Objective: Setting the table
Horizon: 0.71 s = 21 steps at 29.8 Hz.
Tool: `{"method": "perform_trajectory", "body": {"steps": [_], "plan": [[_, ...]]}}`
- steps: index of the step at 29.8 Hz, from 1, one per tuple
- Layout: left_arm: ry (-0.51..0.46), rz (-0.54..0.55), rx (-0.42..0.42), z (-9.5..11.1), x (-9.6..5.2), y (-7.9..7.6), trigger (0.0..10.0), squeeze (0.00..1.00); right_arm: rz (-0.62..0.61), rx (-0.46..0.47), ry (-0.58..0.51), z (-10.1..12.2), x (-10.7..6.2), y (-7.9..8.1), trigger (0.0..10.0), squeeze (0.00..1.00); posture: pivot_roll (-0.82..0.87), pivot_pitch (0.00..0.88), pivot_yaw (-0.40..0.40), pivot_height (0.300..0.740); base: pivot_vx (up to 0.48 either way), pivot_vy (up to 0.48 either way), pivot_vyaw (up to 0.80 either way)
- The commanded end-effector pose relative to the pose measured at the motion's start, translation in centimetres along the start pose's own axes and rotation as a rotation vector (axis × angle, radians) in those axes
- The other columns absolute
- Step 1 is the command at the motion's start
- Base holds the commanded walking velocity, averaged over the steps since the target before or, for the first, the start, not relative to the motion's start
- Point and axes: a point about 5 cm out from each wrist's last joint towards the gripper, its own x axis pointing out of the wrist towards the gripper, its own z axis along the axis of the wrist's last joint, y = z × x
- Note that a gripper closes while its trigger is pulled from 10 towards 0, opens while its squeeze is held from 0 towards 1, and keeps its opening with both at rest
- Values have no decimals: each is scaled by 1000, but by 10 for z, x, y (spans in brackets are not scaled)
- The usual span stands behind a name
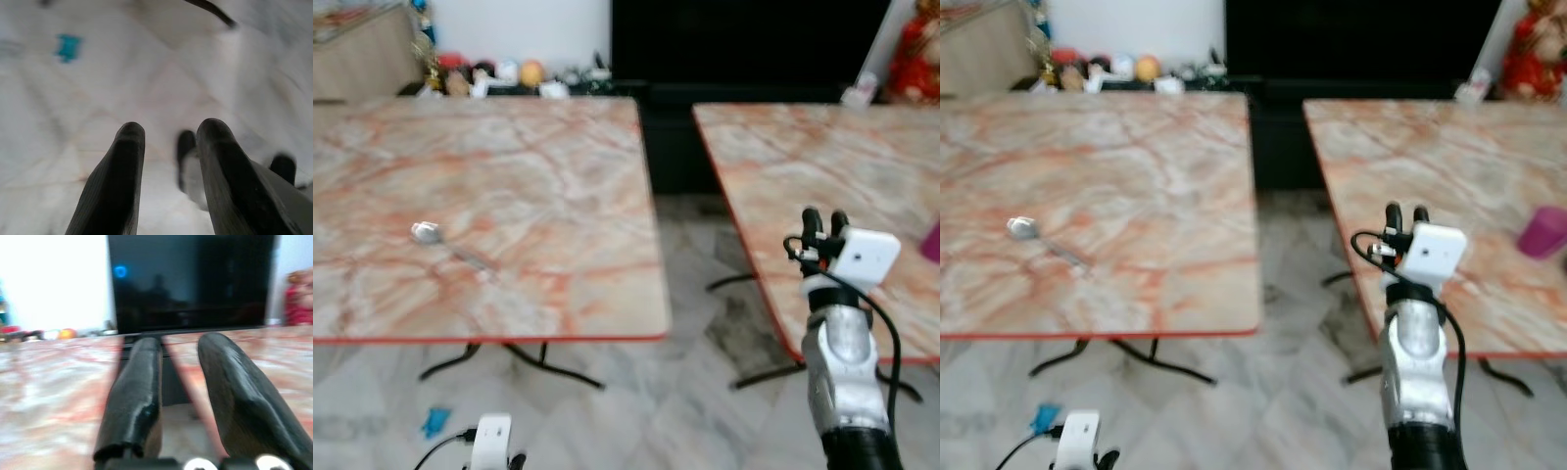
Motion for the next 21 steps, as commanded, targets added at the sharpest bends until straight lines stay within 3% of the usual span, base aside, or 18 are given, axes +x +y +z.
{"method": "perform_trajectory", "body": {"steps": [1, 6, 21], "plan": [[32, -8, -1, -10, -2, -4, 10000, 0, -3, -12, -13, 4, 1, -3, 10000, 0, 43, 0, -11, 736, 0, 337, 800], [35, -7, -1, -12, -2, -4, 10000, 0, 8, -3, -12, 3, 2, -1, 10000, 0, 44, 0, -11, 736, 0, 333, 726], [44, 0, -4, -14, -3, 0, 10000, 0, 14, 12, -7, 3, 2, 0, 10000, 0, 45, 2, -11, 736, 0, 336, 0]]}}
